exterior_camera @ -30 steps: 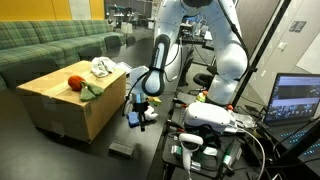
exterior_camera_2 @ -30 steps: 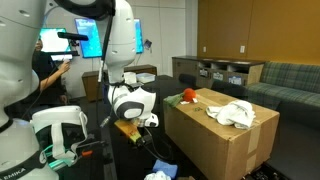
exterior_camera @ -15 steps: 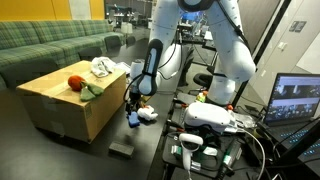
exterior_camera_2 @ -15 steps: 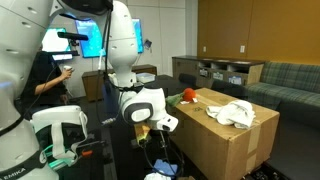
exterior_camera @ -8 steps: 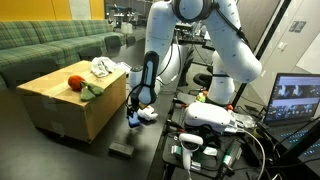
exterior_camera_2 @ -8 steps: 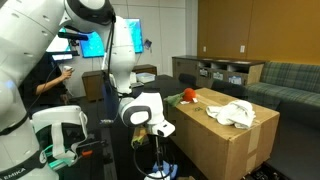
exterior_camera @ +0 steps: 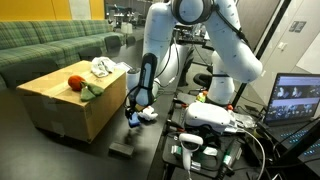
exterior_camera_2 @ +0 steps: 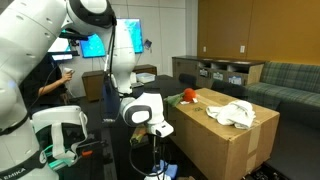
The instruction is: Remove the toy moose from the top of the brown box, place the white towel on top of the box, remove the white object from the top of the box, place the blue sponge on the box, remove the radish from the top of the box, put the eraser on the box
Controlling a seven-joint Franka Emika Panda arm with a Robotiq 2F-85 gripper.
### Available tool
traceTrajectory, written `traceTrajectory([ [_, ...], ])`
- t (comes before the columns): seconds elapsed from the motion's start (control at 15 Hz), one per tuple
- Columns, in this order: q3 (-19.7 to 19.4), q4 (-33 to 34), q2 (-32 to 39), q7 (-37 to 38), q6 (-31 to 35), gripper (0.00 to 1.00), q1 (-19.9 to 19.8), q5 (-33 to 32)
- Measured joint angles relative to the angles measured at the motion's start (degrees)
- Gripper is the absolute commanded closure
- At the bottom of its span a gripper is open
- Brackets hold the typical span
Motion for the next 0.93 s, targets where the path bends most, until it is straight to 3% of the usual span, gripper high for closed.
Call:
traceTrajectory([
  [0.2, 1.29, 1.02, 0.35, 0.72, -0.88, 0.00, -1.58, 0.24],
  [0.6, 7.90, 3.66, 2.12, 0.74, -1.03, 0.00, -9.01, 1.52],
  [0.93, 9.09, 6.21, 4.48, 0.72, -1.02, 0.00, -12.64, 1.62],
])
